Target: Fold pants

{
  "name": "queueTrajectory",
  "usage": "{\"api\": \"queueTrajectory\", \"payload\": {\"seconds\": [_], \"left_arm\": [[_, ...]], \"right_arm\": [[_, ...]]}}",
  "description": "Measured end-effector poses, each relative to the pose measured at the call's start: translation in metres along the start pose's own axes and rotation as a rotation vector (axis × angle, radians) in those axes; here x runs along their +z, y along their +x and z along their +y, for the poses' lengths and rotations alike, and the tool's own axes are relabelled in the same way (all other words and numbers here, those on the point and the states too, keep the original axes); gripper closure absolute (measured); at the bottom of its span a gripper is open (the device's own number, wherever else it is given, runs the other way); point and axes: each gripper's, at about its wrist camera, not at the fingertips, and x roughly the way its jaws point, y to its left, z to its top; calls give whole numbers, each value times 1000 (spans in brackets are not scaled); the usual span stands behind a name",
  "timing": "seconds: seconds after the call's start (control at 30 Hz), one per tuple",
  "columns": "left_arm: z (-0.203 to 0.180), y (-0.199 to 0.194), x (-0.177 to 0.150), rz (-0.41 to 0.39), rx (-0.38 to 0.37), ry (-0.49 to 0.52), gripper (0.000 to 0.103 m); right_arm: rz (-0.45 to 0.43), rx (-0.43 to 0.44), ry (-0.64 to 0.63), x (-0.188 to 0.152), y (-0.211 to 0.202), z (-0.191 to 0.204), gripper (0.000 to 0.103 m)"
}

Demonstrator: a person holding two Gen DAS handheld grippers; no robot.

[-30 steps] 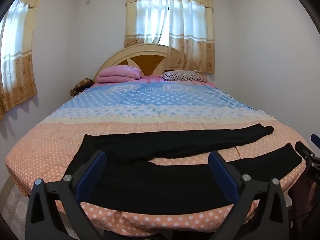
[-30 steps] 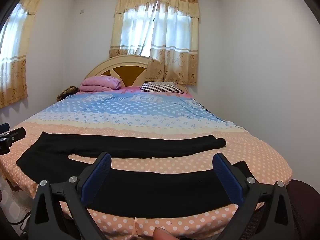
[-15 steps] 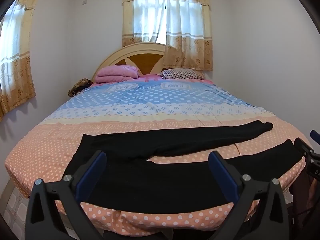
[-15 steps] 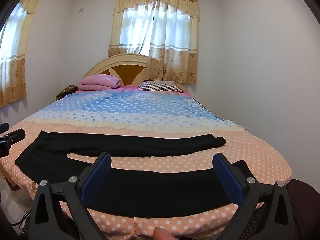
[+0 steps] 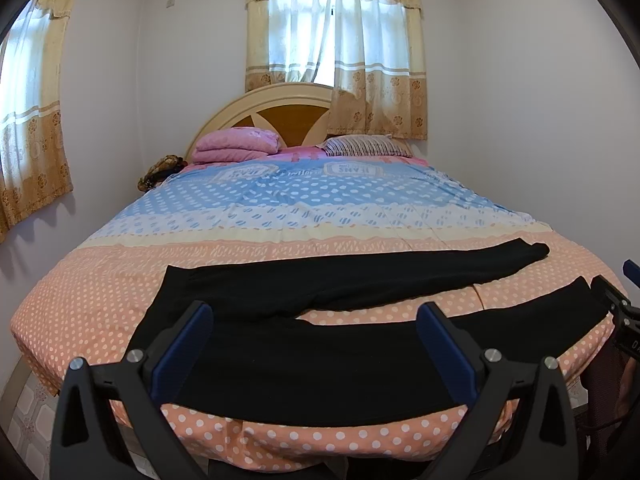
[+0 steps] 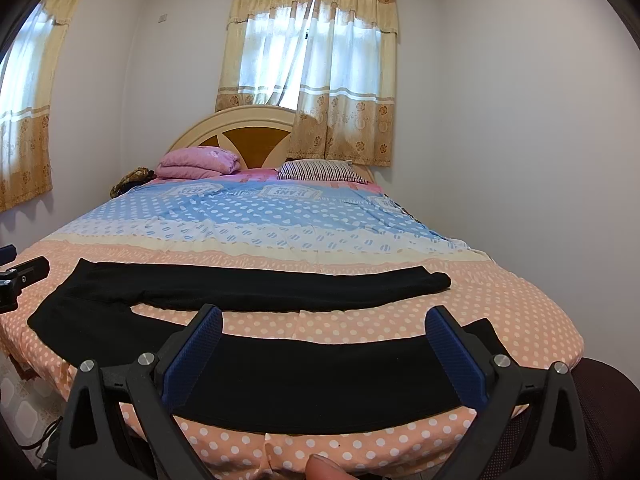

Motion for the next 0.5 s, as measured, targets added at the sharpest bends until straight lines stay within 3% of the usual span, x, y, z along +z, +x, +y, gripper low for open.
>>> {"api": "queueTrajectory", "payload": {"seconds": [0.5], "left_arm": [[1,1,-2,3,5,-1,0]], "right_arm": [[6,-1,-1,-1,0,0,1]]}}
